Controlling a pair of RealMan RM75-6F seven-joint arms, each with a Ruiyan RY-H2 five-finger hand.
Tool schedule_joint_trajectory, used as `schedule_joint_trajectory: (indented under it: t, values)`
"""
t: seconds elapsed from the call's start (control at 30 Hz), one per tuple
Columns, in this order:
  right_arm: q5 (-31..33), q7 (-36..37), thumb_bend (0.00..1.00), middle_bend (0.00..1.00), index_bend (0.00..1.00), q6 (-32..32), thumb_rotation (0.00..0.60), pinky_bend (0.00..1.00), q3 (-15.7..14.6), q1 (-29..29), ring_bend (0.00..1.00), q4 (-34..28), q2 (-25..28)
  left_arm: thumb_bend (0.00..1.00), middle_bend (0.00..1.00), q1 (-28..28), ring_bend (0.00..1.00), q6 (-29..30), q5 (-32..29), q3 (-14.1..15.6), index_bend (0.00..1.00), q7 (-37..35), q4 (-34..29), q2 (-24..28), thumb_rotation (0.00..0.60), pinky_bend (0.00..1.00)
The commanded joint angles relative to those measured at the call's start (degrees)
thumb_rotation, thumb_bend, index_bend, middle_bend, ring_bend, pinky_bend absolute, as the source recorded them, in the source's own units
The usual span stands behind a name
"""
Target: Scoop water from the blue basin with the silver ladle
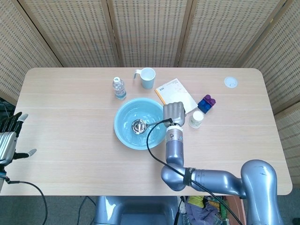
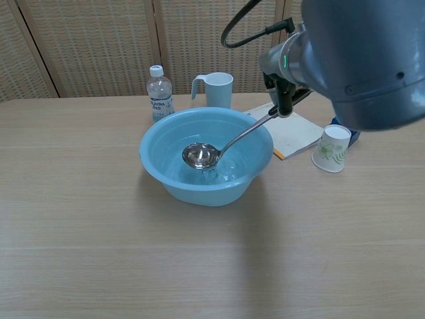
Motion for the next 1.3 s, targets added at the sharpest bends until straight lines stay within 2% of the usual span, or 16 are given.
schedule_joint_trajectory:
  t: [0.03,0.33,0.83,1.3]
  values:
    - [2.1,0.6,0.98,0.94,0.82,0.8,0.6,1.0,1.6,0.7,1.0,-1.6,1.3,0.0,0.0,-0.1,0.0,-0.2,-0.2,-0.1,0.0,-0.2,0.1,0.1,0.6,0.0]
    - [4.4,1.5,0.98,0.94,0.82,2.8,0.6,1.0,3.2,2.5,1.0,-4.4,4.0,0.0,0.0,-0.3,0.0,-0.7,-0.6,-0.1,0.0,-0.5,0.6,0.1,0.6,0.0]
    - [7.2,-0.5,0.98,0.94,0.82,6.3,0.6,1.0,2.0,5.1,1.0,-5.6,6.7,0.0,0.0,-0.8,0.0,-1.8,-1.1,-0.2,0.0,-1.2,1.6,0.1,0.6,0.0]
    - [10.7,-2.3,0.98,0.94,0.82,9.0,0.6,1.0,2.8,7.7,1.0,-6.4,8.2,0.0,0.0,-1.3,0.0,-2.3,-1.6,-0.5,0.0,-1.4,1.2,0.3,0.6,0.0]
